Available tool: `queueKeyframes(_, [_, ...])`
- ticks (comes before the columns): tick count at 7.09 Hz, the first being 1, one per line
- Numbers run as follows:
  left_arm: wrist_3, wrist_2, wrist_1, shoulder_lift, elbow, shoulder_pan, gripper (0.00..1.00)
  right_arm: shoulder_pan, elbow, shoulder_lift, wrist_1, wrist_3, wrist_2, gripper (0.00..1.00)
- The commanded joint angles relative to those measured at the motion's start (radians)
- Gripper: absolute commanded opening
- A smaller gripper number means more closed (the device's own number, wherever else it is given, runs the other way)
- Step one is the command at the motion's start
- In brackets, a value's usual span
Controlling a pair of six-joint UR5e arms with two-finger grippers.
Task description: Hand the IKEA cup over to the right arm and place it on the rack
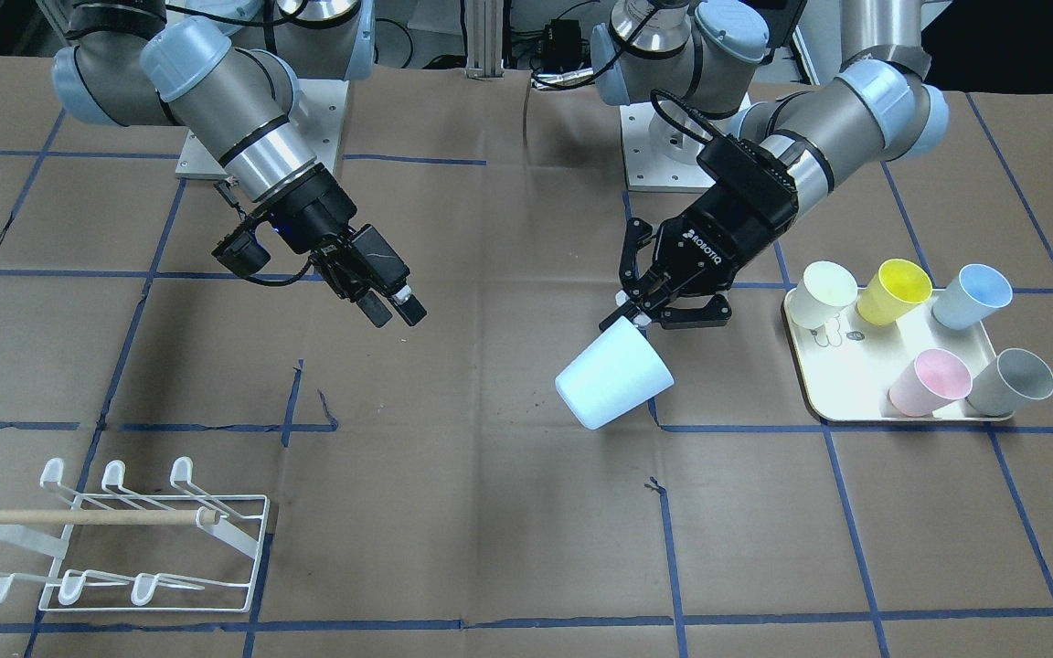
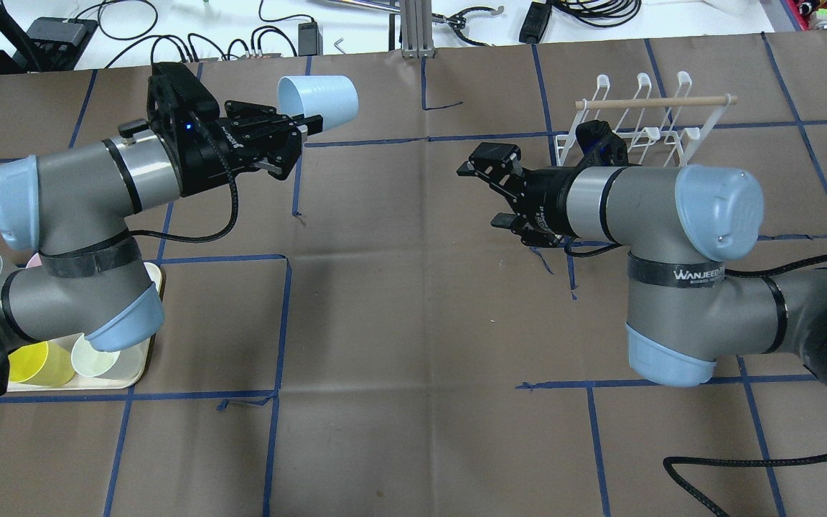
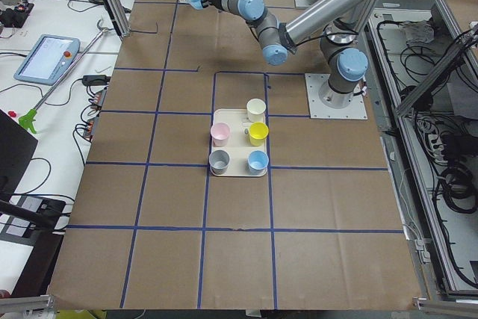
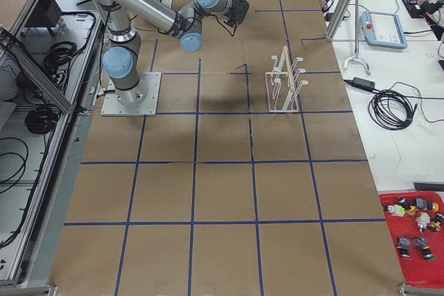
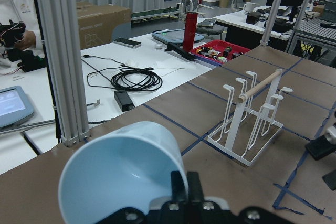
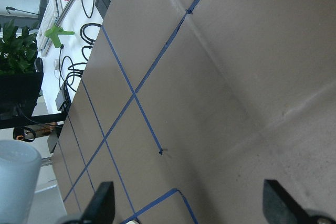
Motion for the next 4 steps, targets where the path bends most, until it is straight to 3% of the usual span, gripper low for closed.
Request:
queueKeyframes(1, [-0.131, -0.032, 0.261, -0.138, 0.001, -0.046, 0.01, -0.033, 0.001, 0.005, -0.065, 0.095, 0.059, 1.00])
queueKeyframes(2, [-0.271, -0.018, 0.364, -0.146, 0.004, -0.060, 0.02, -0.043, 0.004, 0.014, -0.147, 0.098, 0.095, 1.00])
queueKeyframes(4, [-0.344, -0.020, 0.402, -0.145, 0.001, -0.066, 0.04, -0.046, 0.002, 0.039, -0.240, 0.118, 0.115, 1.00])
